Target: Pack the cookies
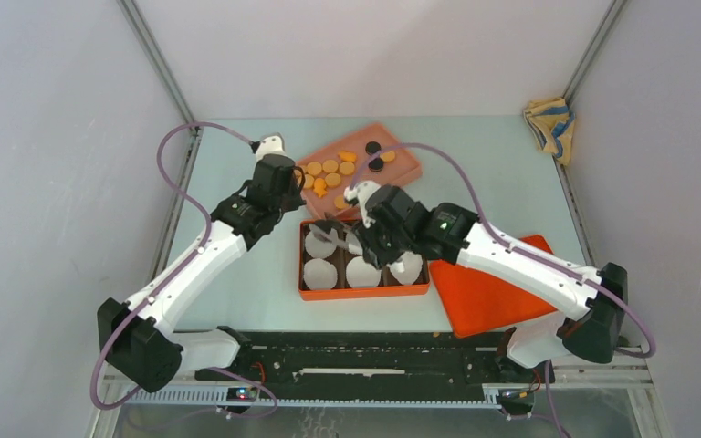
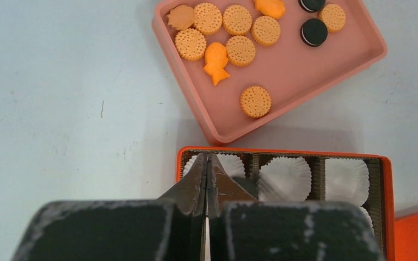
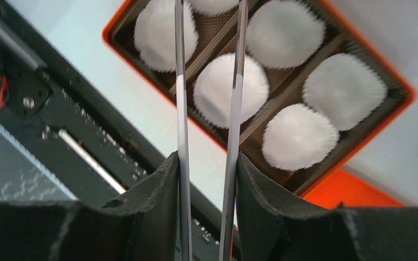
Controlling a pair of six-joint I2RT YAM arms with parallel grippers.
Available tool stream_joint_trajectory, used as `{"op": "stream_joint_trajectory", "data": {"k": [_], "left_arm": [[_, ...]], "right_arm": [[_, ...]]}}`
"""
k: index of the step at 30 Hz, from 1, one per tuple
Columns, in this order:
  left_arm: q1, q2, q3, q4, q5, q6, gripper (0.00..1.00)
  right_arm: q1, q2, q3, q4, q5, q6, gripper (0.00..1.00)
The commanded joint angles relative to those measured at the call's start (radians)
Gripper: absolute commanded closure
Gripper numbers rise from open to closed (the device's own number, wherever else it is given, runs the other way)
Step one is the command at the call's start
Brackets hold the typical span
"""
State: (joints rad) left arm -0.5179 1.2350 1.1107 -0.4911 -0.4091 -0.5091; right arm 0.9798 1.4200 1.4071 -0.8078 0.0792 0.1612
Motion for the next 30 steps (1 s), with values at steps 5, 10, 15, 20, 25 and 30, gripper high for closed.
{"op": "stream_joint_trajectory", "data": {"k": [5,10,15,20,25,30], "left_arm": [[-0.002,-0.082,-0.024,-0.008,-0.041,-0.012,1.0],[-0.002,-0.115,-0.04,-0.023,-0.071,-0.007,1.0],[-0.002,-0.129,-0.056,-0.026,-0.083,-0.004,1.0],[-0.002,-0.116,-0.053,-0.026,-0.082,-0.005,1.0],[-0.002,-0.106,-0.049,-0.026,-0.075,-0.009,1.0],[-0.002,-0.108,-0.043,-0.029,-0.054,-0.009,1.0]], "right_arm": [[0.095,0.04,-0.032,0.043,0.031,0.062,1.0],[0.073,0.107,-0.032,0.096,0.035,0.046,1.0],[0.025,0.158,-0.031,0.11,0.034,0.027,1.0],[0.004,0.168,-0.031,0.106,0.053,0.017,0.94],[-0.003,0.152,-0.025,0.109,0.062,0.024,0.58],[-0.003,0.136,0.002,0.101,0.034,0.028,0.53]]}}
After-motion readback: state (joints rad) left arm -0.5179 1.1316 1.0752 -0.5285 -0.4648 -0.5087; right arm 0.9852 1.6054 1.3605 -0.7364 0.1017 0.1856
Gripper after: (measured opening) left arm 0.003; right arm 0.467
